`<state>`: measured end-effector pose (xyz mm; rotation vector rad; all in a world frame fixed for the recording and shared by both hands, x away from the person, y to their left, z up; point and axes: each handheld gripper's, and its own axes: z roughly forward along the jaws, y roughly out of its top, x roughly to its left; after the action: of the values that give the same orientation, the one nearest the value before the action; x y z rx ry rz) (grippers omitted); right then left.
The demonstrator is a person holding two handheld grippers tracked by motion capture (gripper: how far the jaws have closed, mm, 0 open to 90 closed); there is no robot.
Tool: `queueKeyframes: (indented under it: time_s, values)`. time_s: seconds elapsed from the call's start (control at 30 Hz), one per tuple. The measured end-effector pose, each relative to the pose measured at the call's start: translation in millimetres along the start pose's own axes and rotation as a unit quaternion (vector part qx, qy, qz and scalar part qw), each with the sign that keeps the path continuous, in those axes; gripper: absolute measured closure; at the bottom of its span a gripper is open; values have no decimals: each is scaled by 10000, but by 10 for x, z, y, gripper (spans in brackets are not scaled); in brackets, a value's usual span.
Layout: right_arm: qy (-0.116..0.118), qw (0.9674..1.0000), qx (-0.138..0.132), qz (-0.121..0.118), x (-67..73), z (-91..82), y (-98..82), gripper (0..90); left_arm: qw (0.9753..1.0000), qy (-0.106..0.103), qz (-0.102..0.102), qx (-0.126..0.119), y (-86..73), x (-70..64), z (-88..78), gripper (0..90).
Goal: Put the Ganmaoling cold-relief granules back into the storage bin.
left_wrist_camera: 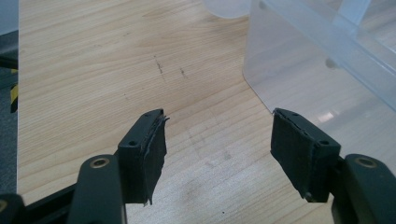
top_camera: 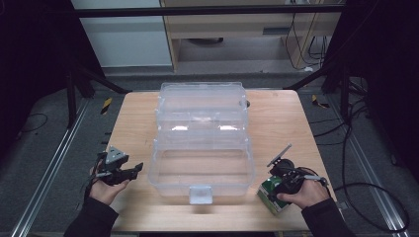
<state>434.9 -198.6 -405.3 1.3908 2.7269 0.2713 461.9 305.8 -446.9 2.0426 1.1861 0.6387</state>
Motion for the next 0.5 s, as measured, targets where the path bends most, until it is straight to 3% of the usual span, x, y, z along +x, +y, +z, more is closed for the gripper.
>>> queueKeyframes:
  time_s: [0.5]
  values:
    - [-177, 9986, -499, -87, -71, -378, 20, 170, 10000, 56, -4, 29, -10, 8, 10, 350]
